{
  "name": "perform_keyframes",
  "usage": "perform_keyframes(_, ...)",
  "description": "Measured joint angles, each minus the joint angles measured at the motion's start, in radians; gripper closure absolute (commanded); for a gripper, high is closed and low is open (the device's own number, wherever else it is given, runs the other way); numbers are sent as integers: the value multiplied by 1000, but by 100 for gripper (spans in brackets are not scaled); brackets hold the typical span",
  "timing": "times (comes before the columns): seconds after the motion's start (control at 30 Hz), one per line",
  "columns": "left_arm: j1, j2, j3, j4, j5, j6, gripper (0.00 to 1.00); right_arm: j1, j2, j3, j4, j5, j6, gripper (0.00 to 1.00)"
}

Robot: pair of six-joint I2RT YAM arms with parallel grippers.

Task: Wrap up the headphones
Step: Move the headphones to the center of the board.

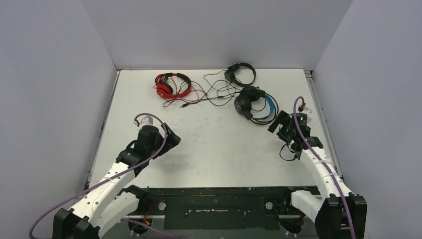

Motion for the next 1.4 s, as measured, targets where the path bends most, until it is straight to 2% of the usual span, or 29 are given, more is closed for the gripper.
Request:
perform_keyframes(0.3, 16, 95, 51, -79, -6, 1, 3, 0, 97, 30, 63, 30, 7, 0)
perform_keyframes(0.43, 29, 124, 63, -87, 23, 51, 3, 0, 177, 53, 97, 42, 12, 0)
perform_keyframes(0.8, 30, 64, 68, -30, 164, 178, 3, 0, 435, 168, 206, 53, 14, 0)
perform_keyframes(1.17, 38, 44, 68, 5, 206, 232, 3, 0, 666, 293, 288, 66, 35, 7)
perform_keyframes(1.23, 38, 45, 68, 5, 213, 236, 3, 0, 704, 316, 291, 74, 45, 12)
perform_keyframes(1.3, 40, 46, 68, 5, 217, 238, 3, 0, 748, 343, 294, 79, 52, 23)
perform_keyframes(1.33, 41, 47, 68, 5, 218, 240, 3, 0, 768, 353, 294, 82, 55, 32)
perform_keyframes(1.37, 42, 48, 68, 5, 218, 241, 3, 2, 778, 363, 301, 90, 58, 37)
perform_keyframes(1.4, 43, 50, 69, 4, 218, 241, 3, 3, 781, 367, 305, 89, 63, 49)
